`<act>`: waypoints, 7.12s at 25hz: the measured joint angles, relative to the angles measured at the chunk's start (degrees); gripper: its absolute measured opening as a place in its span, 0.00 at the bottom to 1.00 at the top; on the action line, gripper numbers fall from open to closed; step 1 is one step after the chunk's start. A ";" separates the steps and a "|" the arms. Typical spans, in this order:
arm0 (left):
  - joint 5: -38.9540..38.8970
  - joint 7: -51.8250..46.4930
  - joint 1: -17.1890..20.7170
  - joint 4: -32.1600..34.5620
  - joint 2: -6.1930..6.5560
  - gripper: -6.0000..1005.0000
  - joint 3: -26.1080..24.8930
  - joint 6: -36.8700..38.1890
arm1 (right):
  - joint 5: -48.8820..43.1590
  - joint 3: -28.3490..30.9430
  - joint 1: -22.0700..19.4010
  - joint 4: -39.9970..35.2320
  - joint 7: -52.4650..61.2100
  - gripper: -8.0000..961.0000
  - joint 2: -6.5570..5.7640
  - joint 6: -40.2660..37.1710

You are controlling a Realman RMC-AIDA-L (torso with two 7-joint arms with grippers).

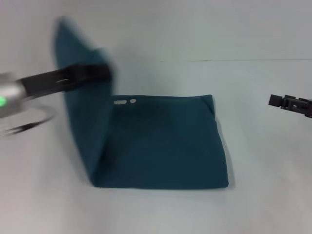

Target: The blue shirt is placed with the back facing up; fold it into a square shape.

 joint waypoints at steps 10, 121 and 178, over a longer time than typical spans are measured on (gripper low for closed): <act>-14.53 19.39 -17.07 -38.89 -2.04 0.04 11.06 -22.93 | -0.44 -0.13 -2.05 -0.52 -0.37 0.91 -2.48 -1.61; -4.03 54.44 12.87 -15.21 -0.29 0.89 7.61 10.64 | 7.87 -25.31 9.77 1.59 22.22 0.04 -0.04 -7.47; -8.83 28.67 0.88 -16.51 -1.16 0.89 7.52 -31.52 | 1.27 -14.65 5.67 4.51 20.89 0.95 -1.79 5.19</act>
